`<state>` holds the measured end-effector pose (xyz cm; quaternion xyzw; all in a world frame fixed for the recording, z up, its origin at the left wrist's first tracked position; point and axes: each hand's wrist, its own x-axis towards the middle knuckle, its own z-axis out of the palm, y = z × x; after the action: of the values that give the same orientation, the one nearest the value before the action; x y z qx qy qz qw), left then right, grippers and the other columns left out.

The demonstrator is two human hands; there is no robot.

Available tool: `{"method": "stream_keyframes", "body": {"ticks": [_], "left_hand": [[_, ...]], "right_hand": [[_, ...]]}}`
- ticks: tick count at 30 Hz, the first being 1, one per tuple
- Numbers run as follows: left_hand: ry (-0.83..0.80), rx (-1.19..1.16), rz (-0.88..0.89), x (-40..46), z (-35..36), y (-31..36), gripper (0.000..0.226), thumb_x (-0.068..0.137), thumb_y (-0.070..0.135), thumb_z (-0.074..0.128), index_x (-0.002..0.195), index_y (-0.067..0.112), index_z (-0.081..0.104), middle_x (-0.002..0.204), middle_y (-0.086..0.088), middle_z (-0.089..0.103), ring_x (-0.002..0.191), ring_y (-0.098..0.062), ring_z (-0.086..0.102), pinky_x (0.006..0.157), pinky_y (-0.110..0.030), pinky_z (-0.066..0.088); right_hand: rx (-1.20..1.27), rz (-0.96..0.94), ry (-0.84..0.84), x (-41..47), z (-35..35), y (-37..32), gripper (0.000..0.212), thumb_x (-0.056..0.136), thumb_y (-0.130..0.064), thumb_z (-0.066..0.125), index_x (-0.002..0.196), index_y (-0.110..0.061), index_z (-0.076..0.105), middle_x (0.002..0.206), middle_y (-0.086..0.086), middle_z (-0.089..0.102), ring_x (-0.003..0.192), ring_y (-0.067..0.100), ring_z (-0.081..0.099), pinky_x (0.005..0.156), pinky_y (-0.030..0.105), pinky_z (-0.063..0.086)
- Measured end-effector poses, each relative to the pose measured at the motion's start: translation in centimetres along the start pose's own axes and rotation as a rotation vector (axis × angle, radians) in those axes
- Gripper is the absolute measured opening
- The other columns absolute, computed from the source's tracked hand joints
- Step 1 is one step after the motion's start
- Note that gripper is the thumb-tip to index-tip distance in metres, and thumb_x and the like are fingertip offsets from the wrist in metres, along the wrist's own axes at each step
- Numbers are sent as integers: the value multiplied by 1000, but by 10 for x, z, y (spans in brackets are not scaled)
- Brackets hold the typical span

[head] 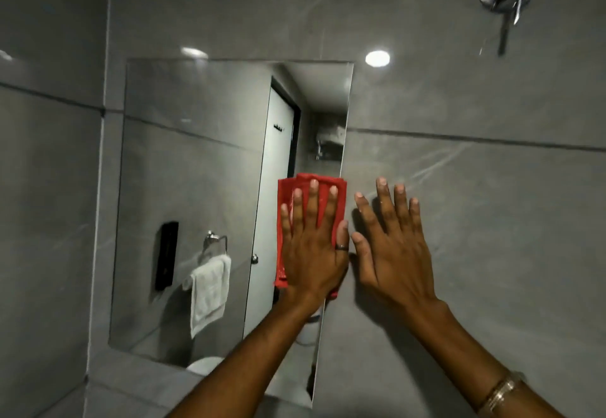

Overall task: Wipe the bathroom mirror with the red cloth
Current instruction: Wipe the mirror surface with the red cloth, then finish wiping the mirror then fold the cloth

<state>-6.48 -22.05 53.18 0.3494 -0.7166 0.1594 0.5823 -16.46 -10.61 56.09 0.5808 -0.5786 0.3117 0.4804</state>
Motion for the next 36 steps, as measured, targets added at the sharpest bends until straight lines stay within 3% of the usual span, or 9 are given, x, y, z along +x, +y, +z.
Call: {"method": "stream_keyframes", "body": {"ticks": [11, 19, 22, 25, 27, 29, 31, 34, 36], "left_hand": [[85, -10, 14, 223, -61, 40, 71, 107, 55, 22, 164, 22, -5, 173, -5, -12, 159, -28, -15, 129, -54, -5], [113, -101, 96, 96, -12, 16, 63, 108, 38, 22, 164, 20, 2, 174, -4, -9, 160, -28, -11, 130, -56, -1], [52, -171, 173, 33, 4, 5, 59, 108, 35, 14, 164, 21, 5, 174, 3, -9, 161, -26, -8, 128, -56, 0], [-69, -293, 105, -23, 4, 0, 66, 104, 17, 30, 164, 21, 5, 174, 2, -3, 161, -22, -9, 128, -61, 3], [-181, -489, 5, -68, -9, 3, 65, 104, 15, 36, 163, 24, 9, 173, 6, 4, 161, -14, -5, 130, -55, 6], [-300, -798, -208, -110, -33, 12, 54, 110, 29, 34, 160, 39, 17, 170, 10, 21, 157, -9, 22, 126, -38, 29], [-402, -1092, -564, -144, -56, 25, 43, 108, 39, 41, 146, 57, 36, 154, 14, 48, 135, -3, 54, 100, -15, 51], [-494, -1538, -1302, -190, -65, 35, 37, 93, 41, 65, 128, 32, 71, 121, -8, 76, 97, -25, 78, 69, -33, 65], [-583, -1761, -1530, -212, -69, 40, 56, 83, 49, 70, 124, 11, 74, 114, -20, 77, 97, -39, 77, 72, -51, 64]], "right_hand": [[0, -32, 170, 91, -40, 14, 64, 103, -49, 27, 160, -21, 20, 170, 7, 6, 160, 27, 2, 130, 41, -3], [36, 13, 93, 32, -30, 21, 63, 102, -44, 34, 159, -18, 25, 171, 8, 8, 161, 18, -9, 130, 36, -3], [70, 0, 53, 4, -30, 14, 60, 101, -40, 37, 155, -14, 37, 170, 10, 13, 161, 16, -9, 130, 33, -3], [152, -5, -26, -26, -35, 2, 59, 102, -41, 35, 154, -13, 43, 170, 7, 12, 161, 14, -7, 131, 36, 5], [240, 57, -96, -55, -43, -7, 58, 103, -42, 33, 155, -17, 42, 171, 2, 10, 160, 12, -6, 131, 37, 12], [364, 177, -172, -88, -50, -17, 57, 104, -45, 31, 156, -22, 40, 172, -5, 10, 160, 7, -5, 128, 30, 13], [513, 342, -240, -125, -54, -26, 55, 105, -47, 31, 155, -26, 41, 171, -12, 13, 159, 1, 0, 124, 15, 8], [726, 728, -299, -181, -50, -38, 49, 108, -42, 39, 152, -22, 45, 166, -7, 33, 155, 8, 25, 126, 25, 22], [862, 1001, -438, -207, -45, -42, 41, 106, -40, 47, 142, -24, 55, 150, 2, 55, 142, 22, 50, 116, 40, 42]]}}
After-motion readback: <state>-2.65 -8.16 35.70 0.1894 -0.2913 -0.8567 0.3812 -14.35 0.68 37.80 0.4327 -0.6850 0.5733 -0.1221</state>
